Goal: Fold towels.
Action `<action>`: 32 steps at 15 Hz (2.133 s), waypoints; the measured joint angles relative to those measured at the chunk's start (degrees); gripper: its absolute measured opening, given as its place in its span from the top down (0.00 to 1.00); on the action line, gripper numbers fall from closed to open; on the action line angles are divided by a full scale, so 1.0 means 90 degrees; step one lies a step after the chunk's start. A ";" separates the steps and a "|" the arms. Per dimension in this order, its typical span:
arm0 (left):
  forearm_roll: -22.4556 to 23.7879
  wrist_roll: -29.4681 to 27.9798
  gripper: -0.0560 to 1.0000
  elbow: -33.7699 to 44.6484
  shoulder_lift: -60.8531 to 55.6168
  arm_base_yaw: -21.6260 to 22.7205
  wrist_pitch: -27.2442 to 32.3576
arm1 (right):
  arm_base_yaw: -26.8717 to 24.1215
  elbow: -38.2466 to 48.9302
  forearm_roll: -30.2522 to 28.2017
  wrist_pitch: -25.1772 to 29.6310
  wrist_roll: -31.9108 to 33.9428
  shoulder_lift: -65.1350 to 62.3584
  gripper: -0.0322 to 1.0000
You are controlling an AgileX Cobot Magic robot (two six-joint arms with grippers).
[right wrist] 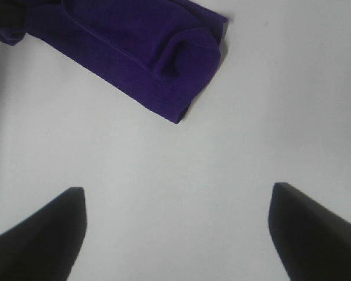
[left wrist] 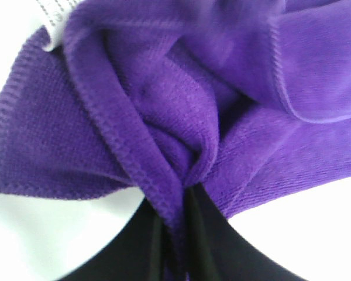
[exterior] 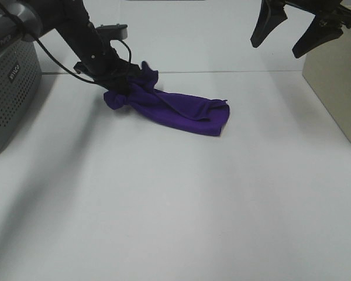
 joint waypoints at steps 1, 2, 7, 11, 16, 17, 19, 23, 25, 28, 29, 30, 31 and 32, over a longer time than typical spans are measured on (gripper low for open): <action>-0.0095 0.0134 0.89 -0.0006 -0.0102 -0.0051 0.0000 | 0.0000 0.0000 0.0038 0.0000 0.0000 0.0000 0.17; -0.0255 0.0350 0.89 -0.0013 -0.0140 -0.0146 0.0000 | 0.0000 0.0000 0.0121 0.0000 0.0000 0.0000 0.17; -0.0407 0.1280 0.89 -0.0013 -0.0140 -0.1267 -0.0127 | 0.0000 0.0000 0.0236 0.0000 0.0000 -0.0006 0.17; -0.0439 0.1114 0.80 -0.0013 -0.0140 -0.1490 -0.0688 | 0.0000 0.0019 0.0236 0.0000 0.0000 -0.0242 0.17; -0.1592 0.0999 0.23 -0.0013 -0.0140 -0.1687 -0.1903 | 0.0000 0.0019 0.0337 0.0006 0.0000 -0.0624 0.17; -0.1662 0.0999 0.21 -0.0013 -0.0140 -0.1719 -0.1935 | 0.0000 0.0019 0.0337 0.0006 0.0000 -0.0688 0.17; -0.1687 0.0999 0.21 -0.0013 -0.0204 -0.1681 -0.1942 | 0.0000 0.0019 0.0337 0.0013 -0.0025 -0.0904 0.17; -0.1649 0.1050 0.21 -0.0013 -0.0516 -0.1623 -0.2190 | 0.0000 0.0019 0.0337 0.0013 -0.0076 -0.1012 0.17; -0.1267 0.1070 0.21 -0.0013 -0.0662 -0.1572 -0.2088 | 0.0000 0.0019 0.0337 0.0013 -0.0140 -0.1012 0.17; -0.0045 0.0592 0.21 -0.0013 -0.1114 -0.1101 -0.1375 | 0.0000 0.0019 0.0306 0.0013 -0.0185 -0.1012 0.17; 0.0331 0.0286 0.21 -0.0013 -0.1222 -0.0917 -0.1012 | 0.0000 0.0019 0.0286 0.0013 -0.0185 -0.1012 0.17; 0.0758 -0.0095 0.21 -0.0013 -0.1286 -0.0719 -0.0598 | 0.0000 0.0019 0.0286 0.0013 -0.0185 -0.1012 0.17; 0.1140 -0.0376 0.21 -0.0013 -0.1324 -0.0554 -0.0261 | 0.0000 0.0019 0.0286 0.0013 -0.0185 -0.1012 0.17; 0.1668 -0.0592 0.21 -0.0013 -0.1375 -0.0357 -0.0019 | 0.0000 0.0019 0.0286 0.0013 -0.0185 -0.1012 0.17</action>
